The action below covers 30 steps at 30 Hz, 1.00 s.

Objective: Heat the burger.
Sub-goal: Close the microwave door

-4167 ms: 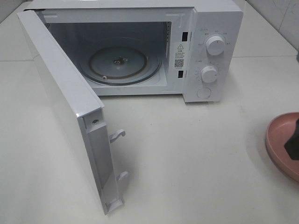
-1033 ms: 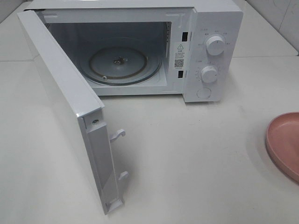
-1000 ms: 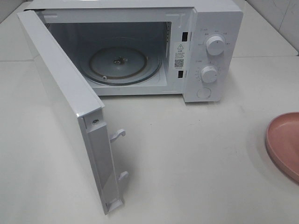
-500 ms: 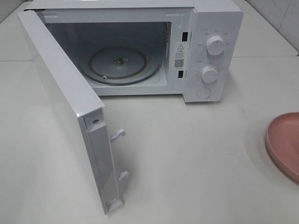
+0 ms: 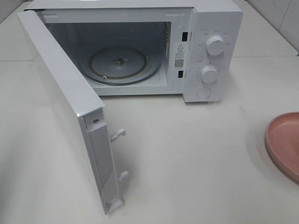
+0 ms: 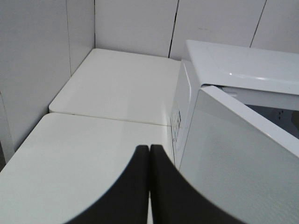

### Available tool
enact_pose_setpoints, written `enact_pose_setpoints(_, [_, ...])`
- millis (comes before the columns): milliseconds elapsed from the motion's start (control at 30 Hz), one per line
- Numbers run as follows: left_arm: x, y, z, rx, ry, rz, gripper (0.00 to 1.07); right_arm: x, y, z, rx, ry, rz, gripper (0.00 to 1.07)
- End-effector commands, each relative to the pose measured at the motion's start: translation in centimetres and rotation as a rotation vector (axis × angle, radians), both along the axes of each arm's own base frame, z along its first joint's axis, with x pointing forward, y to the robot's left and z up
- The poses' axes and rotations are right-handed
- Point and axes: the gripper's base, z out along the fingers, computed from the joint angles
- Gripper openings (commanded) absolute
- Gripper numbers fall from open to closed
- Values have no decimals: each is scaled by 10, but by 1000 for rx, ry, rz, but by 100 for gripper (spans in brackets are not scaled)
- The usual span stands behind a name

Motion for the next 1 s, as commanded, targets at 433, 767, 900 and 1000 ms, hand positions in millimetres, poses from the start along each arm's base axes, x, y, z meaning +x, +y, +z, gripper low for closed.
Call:
enact_pose_setpoints(433, [38,6,-52,46,-158,48,0,-4,-1,0,-7,-31,-4,72])
enact_pose_setpoints(767, [82,-14,-84,49,-82,-201,0,-4,-1,0,-7,-31,-4,72])
enact_pose_setpoints(900, [95,-21,-89,61,-56,-284,0,-4,-1,0,-7,-31,-4,72])
enact_pose_setpoints(1000, [108,-26,-94,57,-42,-350,0,-4,-1,0,-7,-31,-4,71])
